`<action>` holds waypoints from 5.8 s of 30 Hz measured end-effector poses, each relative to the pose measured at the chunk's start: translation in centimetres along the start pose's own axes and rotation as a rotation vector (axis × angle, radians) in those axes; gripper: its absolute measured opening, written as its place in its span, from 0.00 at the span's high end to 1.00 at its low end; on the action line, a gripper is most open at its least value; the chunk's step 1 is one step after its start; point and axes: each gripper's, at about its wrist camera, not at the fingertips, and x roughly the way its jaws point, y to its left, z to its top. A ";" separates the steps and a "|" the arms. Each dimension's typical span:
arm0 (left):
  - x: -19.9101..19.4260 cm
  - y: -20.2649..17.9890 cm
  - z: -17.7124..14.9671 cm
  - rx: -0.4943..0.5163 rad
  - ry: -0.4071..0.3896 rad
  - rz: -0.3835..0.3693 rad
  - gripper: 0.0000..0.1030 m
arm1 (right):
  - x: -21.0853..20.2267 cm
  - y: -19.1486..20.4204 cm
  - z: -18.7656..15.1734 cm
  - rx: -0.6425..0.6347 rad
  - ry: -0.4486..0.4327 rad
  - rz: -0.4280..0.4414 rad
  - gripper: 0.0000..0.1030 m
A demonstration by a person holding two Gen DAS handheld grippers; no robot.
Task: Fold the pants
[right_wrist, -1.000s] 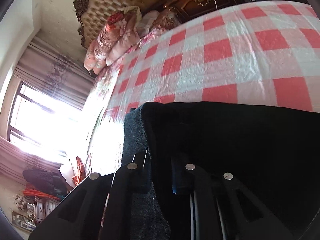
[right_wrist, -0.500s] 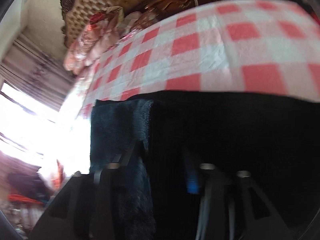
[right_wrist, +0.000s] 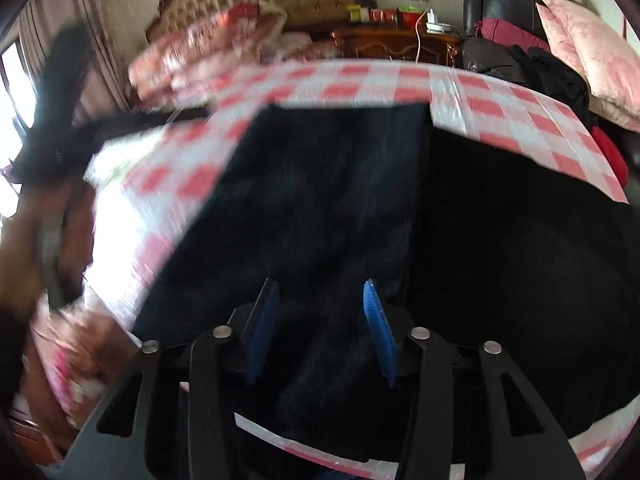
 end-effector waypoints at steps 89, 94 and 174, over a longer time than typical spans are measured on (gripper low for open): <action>-3.8 1.0 -20.2 -0.898 0.096 -0.470 0.83 | 1.5 -2.6 -1.2 0.046 0.041 -0.156 0.21; -5.0 0.1 -19.2 -0.812 0.083 -0.391 0.86 | 1.7 -2.6 -0.9 0.051 0.056 -0.157 0.20; 4.6 -48.0 -16.3 0.877 -0.101 0.173 0.88 | -1.7 -34.5 9.3 0.414 0.062 0.330 0.84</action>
